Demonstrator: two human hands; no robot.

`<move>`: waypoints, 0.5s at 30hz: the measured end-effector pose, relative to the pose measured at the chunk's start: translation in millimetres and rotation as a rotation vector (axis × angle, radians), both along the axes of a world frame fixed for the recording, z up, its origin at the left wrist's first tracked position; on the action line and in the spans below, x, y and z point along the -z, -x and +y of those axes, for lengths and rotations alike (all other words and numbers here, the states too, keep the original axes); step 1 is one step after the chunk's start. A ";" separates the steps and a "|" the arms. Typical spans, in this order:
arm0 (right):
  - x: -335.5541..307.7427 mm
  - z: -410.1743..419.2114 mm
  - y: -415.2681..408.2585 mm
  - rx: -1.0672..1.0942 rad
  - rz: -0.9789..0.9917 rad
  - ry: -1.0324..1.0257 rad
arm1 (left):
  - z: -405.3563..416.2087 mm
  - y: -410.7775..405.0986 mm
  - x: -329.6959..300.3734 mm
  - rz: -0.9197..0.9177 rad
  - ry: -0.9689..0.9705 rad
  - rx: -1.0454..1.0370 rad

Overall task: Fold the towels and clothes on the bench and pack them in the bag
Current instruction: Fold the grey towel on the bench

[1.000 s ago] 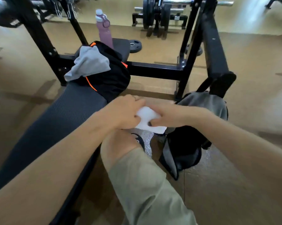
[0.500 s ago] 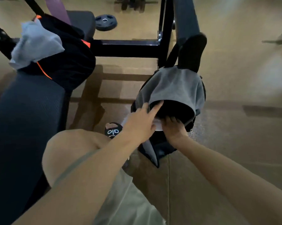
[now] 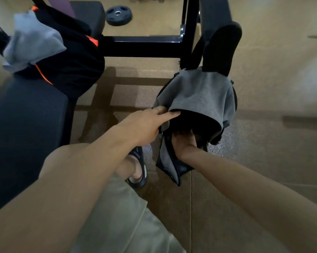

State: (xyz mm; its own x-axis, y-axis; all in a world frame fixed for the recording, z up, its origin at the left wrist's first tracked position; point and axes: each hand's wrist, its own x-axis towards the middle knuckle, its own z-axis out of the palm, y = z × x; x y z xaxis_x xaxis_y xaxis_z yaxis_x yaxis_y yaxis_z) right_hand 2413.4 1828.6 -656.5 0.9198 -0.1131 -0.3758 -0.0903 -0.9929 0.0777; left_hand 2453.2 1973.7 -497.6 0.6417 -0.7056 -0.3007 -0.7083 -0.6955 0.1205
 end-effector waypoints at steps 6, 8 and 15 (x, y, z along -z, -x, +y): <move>-82.0 81.7 -1.5 -0.238 -0.035 -0.202 | 63.5 3.6 -25.7 -0.015 0.145 -0.143; -107.9 96.0 -11.2 -0.188 -0.050 -0.321 | 88.4 -1.6 -35.3 -0.007 0.200 -0.244; -141.0 134.9 -72.6 -0.145 -0.181 -0.623 | 170.7 -28.1 -23.5 0.002 0.362 -0.594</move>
State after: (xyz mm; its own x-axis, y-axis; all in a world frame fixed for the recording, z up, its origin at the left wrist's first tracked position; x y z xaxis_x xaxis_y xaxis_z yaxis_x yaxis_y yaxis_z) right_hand 2486.0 1963.5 -515.6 0.9640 0.2053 -0.1691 0.0900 -0.8501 -0.5188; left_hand 2481.3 2144.4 -474.1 0.9499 -0.2910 -0.1144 -0.2194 -0.8810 0.4191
